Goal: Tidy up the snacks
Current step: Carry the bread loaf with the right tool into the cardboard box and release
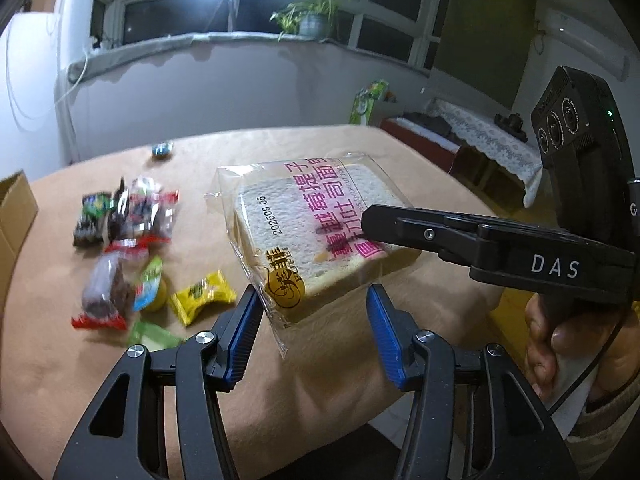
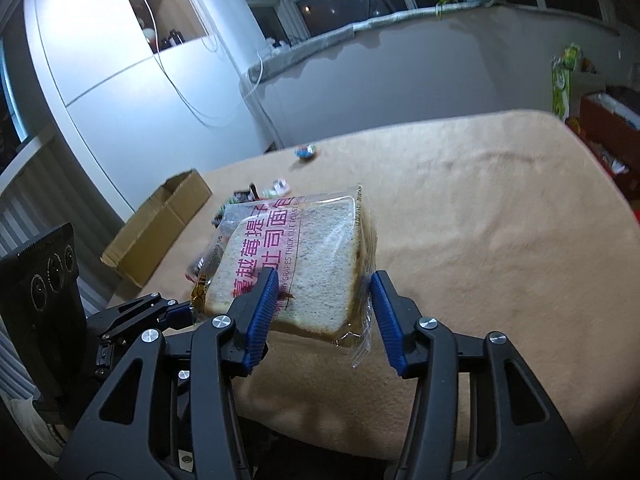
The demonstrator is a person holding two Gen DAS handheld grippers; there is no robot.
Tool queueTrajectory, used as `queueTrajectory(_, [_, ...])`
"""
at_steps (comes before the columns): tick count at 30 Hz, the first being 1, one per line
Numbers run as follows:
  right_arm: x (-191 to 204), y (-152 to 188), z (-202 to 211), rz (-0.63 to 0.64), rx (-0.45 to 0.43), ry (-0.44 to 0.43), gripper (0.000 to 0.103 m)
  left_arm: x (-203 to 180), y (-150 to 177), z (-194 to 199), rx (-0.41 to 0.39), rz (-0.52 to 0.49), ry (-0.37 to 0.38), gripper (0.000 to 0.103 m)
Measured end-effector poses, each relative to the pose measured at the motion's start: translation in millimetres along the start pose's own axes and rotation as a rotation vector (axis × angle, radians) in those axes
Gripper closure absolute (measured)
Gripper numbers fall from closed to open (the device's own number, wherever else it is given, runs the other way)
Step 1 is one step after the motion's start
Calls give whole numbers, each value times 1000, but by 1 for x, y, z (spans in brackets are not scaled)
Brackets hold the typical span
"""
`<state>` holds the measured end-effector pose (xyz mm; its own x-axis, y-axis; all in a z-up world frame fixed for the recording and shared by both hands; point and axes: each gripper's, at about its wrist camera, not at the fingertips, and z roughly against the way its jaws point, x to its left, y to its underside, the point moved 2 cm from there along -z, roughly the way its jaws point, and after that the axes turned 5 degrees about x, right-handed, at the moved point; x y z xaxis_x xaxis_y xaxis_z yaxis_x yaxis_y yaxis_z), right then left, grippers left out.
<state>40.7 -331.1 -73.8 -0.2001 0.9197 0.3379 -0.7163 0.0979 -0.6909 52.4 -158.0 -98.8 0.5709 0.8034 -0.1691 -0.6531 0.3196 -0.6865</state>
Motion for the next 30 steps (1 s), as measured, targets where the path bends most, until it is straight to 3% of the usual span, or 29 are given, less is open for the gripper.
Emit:
queueTrajectory(6, [24,-19,12,50,-38,-10,53,2,-16,23,-60,-4,-9,50])
queueTrajectory(14, [76,-33,-2,137,-26,-57,53,28,-13,59,-125,47,-68,50])
queueTrajectory(30, [254,-43,-103,357,87,-232,53,159,41,144,-215,249,-295,50])
